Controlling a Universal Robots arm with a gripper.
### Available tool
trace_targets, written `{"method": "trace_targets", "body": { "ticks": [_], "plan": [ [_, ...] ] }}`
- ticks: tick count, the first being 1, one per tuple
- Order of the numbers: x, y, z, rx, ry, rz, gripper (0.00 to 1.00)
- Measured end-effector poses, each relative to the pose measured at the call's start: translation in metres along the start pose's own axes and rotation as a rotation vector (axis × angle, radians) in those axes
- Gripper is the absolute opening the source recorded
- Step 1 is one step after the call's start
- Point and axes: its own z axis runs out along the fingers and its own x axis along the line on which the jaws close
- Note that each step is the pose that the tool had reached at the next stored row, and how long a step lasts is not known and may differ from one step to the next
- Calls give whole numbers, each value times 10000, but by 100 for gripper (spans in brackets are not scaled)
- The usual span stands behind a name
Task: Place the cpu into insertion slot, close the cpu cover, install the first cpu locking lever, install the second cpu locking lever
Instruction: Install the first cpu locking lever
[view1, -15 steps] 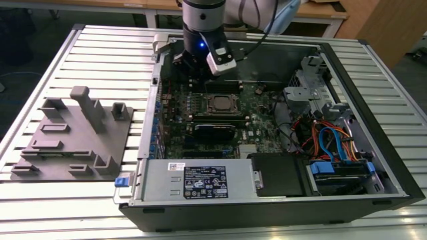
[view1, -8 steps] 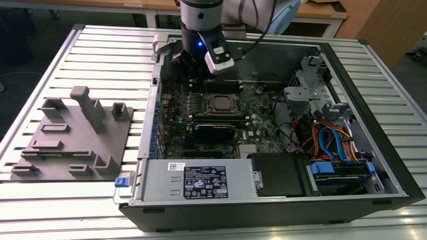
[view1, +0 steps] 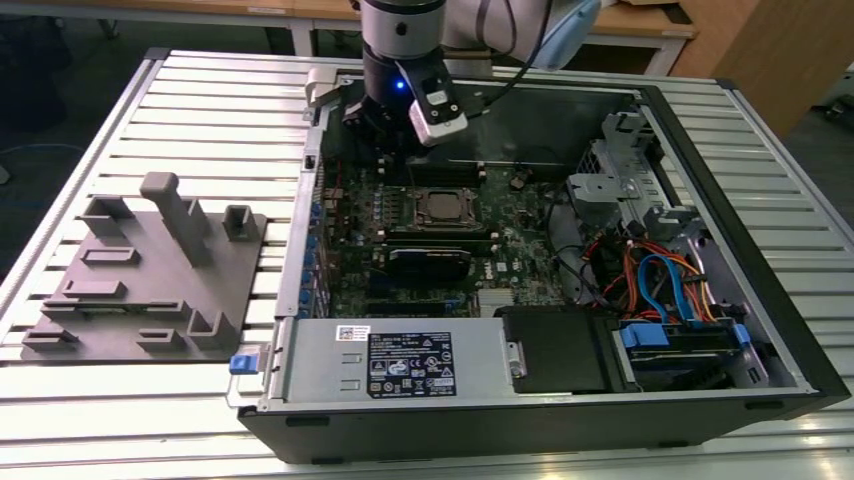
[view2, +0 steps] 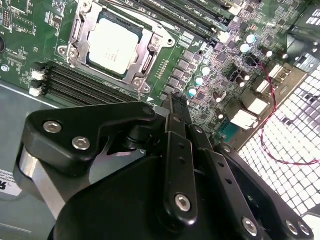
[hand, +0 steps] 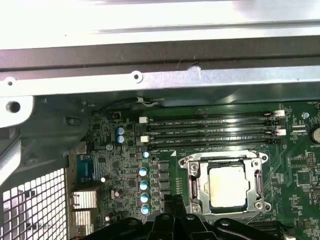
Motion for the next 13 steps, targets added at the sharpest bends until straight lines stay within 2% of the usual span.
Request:
{"method": "trace_targets", "body": {
  "ticks": [2,3,4,8,13],
  "plan": [
    [1,3,1,1,38,2,10],
    [0,4,1,5,84,4,10],
    [1,4,0,8,95,5,10],
    [0,15,2,7,96,5,10],
    [5,76,4,8,96,5,10]
  ]
}}
